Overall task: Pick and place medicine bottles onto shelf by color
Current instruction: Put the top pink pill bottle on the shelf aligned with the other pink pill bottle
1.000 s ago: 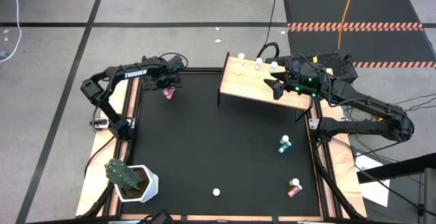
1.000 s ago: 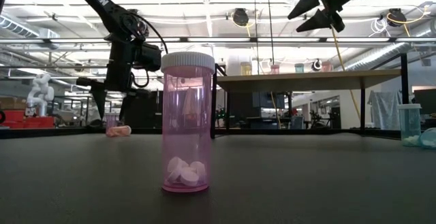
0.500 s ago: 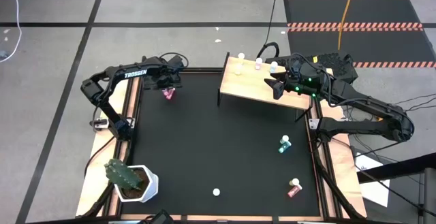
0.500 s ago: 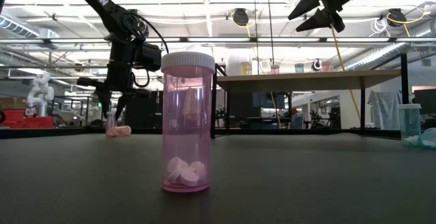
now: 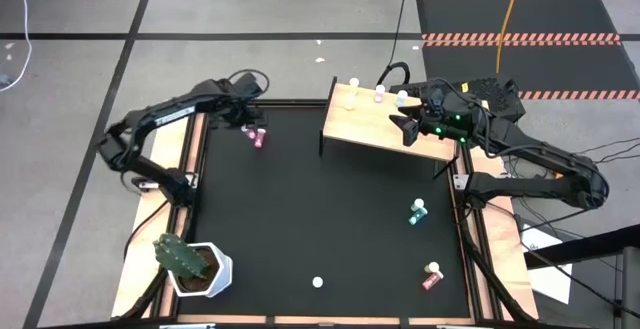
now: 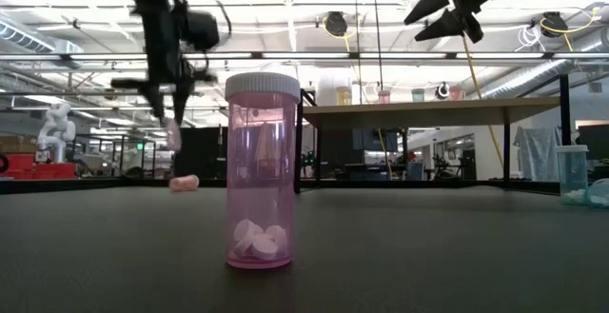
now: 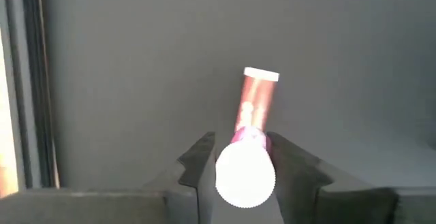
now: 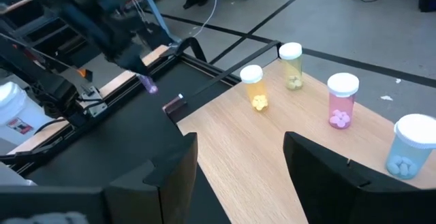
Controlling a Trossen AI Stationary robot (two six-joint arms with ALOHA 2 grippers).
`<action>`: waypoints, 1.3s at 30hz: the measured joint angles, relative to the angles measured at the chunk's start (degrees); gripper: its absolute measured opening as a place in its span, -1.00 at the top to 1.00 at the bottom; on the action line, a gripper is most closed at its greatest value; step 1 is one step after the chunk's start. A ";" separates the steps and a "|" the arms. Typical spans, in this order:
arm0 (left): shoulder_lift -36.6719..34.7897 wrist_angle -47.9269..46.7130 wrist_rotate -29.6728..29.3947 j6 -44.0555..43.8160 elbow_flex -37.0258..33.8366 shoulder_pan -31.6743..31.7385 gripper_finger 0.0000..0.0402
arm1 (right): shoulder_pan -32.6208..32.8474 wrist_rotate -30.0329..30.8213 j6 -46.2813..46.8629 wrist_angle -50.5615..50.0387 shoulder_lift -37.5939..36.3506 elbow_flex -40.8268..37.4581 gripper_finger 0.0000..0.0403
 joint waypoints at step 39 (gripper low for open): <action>30.17 9.72 20.15 66.95 66.47 -32.43 0.40 | 0.18 -30.64 1.45 16.13 -1.64 0.00 -0.05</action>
